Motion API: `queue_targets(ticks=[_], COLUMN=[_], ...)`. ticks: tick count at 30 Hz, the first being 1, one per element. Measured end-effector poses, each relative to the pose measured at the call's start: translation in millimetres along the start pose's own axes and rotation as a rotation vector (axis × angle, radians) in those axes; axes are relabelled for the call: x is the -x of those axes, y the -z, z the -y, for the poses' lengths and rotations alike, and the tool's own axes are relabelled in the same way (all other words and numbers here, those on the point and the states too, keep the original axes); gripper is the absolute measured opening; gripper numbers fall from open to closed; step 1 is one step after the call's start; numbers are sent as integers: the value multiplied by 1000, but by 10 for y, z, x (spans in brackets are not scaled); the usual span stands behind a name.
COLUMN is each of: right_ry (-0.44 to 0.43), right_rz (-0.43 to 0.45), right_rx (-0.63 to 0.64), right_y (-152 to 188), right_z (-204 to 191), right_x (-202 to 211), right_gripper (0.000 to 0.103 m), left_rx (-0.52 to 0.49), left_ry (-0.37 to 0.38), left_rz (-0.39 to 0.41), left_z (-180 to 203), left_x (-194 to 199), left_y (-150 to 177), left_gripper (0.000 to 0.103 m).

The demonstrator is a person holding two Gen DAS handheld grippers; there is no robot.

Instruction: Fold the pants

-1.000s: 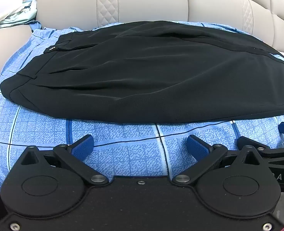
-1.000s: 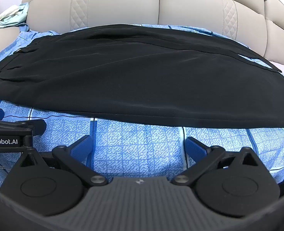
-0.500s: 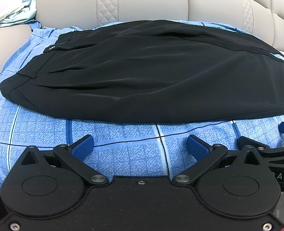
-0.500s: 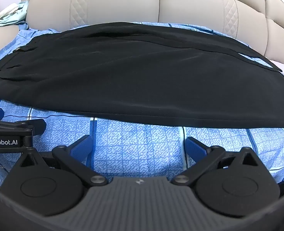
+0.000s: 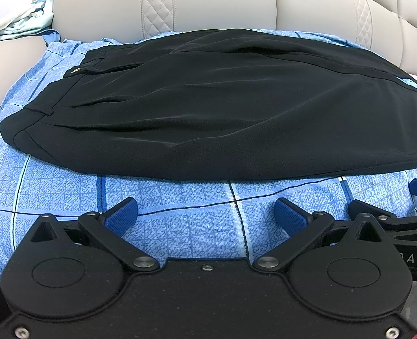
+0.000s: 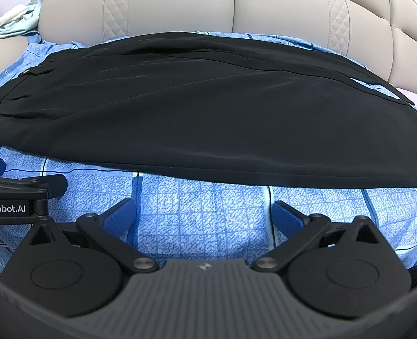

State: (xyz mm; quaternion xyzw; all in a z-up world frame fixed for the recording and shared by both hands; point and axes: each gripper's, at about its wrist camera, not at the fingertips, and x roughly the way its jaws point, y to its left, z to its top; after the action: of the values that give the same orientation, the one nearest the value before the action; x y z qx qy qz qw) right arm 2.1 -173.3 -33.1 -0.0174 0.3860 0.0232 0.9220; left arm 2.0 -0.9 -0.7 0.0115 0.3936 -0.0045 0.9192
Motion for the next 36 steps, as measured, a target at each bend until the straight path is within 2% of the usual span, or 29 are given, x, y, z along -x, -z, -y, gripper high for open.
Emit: queue_targets(ticks=[36], right_ry=[0], right_rz=[-3], right_rx=[0], right_y=[-5], right_z=[-3], right_x=[3], right_gripper=[103], left_rx=[0], left_ry=[-2], left_rz=[0], left_z=[-12], left_x=[-20], left_y=[3], left_gripper=[103])
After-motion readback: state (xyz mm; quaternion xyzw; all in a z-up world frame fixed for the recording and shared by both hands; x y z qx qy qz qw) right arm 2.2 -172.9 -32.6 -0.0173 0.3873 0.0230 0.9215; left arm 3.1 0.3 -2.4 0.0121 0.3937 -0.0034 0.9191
